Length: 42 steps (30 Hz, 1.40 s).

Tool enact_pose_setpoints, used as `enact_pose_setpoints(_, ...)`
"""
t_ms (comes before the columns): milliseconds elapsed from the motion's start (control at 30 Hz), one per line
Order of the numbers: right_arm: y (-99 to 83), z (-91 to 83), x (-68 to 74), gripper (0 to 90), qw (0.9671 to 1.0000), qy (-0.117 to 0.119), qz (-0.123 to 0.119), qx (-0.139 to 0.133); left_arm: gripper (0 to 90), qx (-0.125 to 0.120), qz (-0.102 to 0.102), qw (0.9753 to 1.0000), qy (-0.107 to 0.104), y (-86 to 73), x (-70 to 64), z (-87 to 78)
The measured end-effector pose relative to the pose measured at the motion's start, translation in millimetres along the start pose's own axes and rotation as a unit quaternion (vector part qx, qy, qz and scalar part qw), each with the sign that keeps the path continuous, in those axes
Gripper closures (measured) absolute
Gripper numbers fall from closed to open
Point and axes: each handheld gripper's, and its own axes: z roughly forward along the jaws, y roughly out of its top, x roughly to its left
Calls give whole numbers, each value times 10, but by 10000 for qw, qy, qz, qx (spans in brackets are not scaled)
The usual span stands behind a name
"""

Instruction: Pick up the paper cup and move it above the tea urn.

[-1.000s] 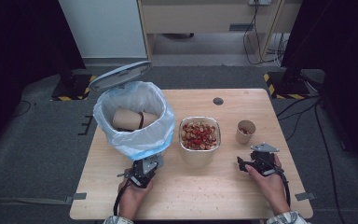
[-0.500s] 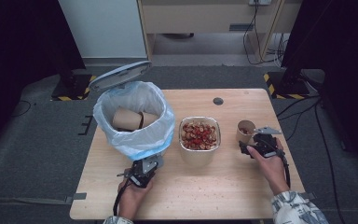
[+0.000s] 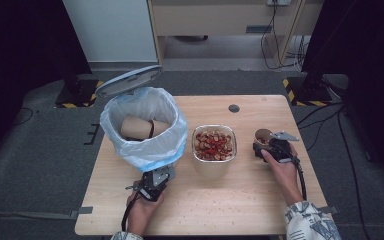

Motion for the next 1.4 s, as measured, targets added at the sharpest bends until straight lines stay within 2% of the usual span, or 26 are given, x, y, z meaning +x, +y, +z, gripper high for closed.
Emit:
enact_pose_setpoints(100,-6,23,-19,189,10000,75,-5,-14,899,-2,-1,10000,1,-1,0,0)
enact_pose_setpoints(300,-9,64,-10,210,9999,82,-72,-112,899,-1,-7,10000,0,-1,-1,0)
enact_pose_setpoints(433,11,93,5,276,9996,160,-207,-91,899,-4,-13,10000,-5,-2,1,0)
enact_pose_setpoints(533,22,89,27,299,9993,128,-338,-89,899,-3,-10,10000,-8,-2,2,-1)
enact_pose_setpoints(633,41,56,20,315,9993,176,-328,-40,899,-4,-17,10000,-14,-1,3,0)
enact_pose_setpoints(867,139,-96,62,333,9977,330,-593,-45,899,-2,-27,10000,-26,-1,8,0)
enact_pose_setpoints(967,175,-140,76,334,9972,391,-636,-55,899,-5,-33,10000,-26,-2,8,-1)
enact_pose_setpoints(1000,225,-186,86,336,9962,431,-757,-45,899,-2,-24,10000,-19,-1,6,-1)
enact_pose_setpoints(1067,244,-200,86,336,9957,454,-803,-43,899,-4,-24,10000,-19,-2,5,0)
enact_pose_setpoints(1100,299,-239,80,339,9947,492,-901,-44,899,7,-32,10000,-25,-2,9,-3)
enact_pose_setpoints(1400,518,-360,28,345,9905,583,-1246,-49,899,-5,-51,10000,-32,-3,11,-1)
